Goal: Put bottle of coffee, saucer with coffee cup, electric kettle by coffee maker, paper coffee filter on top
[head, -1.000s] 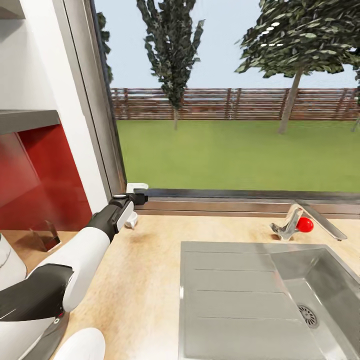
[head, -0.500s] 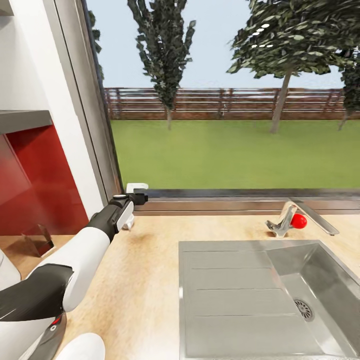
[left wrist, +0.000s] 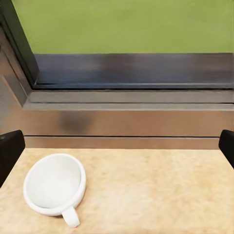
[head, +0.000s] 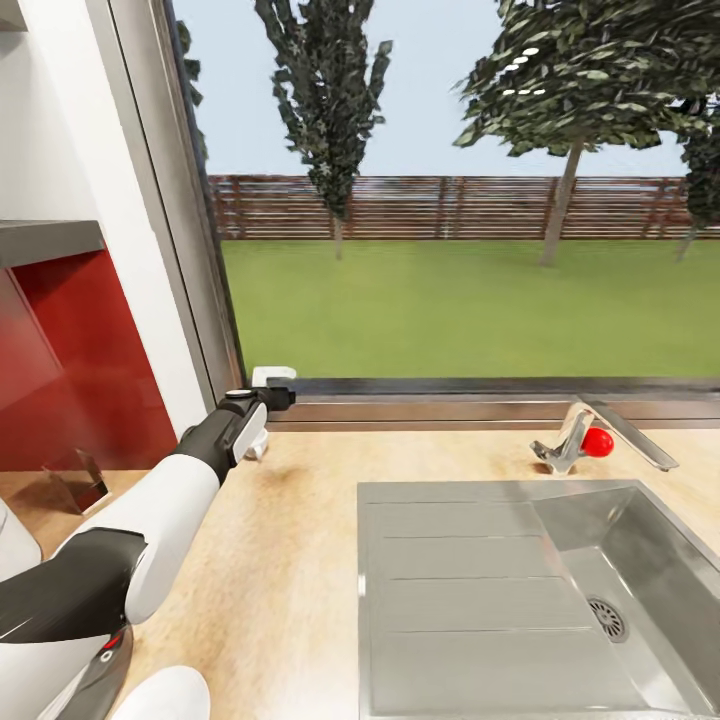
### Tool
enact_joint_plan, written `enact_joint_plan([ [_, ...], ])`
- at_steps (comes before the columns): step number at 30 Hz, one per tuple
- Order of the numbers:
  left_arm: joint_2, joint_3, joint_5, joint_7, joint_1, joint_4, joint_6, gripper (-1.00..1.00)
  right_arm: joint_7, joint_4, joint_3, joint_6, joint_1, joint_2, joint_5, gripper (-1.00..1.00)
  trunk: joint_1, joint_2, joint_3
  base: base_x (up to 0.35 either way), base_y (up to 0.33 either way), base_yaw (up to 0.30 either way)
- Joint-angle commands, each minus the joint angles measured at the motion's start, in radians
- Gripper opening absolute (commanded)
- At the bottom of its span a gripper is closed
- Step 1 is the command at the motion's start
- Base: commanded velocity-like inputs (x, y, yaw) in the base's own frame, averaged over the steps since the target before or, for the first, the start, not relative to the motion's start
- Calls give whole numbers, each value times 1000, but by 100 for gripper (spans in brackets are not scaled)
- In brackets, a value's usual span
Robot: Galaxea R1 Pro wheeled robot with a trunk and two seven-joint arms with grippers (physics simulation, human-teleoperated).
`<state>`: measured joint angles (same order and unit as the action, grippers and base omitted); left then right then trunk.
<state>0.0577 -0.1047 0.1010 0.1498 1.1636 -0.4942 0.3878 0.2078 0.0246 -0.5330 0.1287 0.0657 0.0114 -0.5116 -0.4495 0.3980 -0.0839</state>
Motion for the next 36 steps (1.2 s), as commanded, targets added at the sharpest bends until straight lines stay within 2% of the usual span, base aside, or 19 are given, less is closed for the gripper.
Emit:
enact_joint_plan([
  [1,-2,-7,11,9,1,-1,4,100,5,3,-8,7,0,0,-9,100,-1,2,-2,0,0,0],
  [36,-4,-7,12,10,1,-1,2,100,6,3,-9,11,0,-1,-8,100,-1,2,-53,0,0,0],
])
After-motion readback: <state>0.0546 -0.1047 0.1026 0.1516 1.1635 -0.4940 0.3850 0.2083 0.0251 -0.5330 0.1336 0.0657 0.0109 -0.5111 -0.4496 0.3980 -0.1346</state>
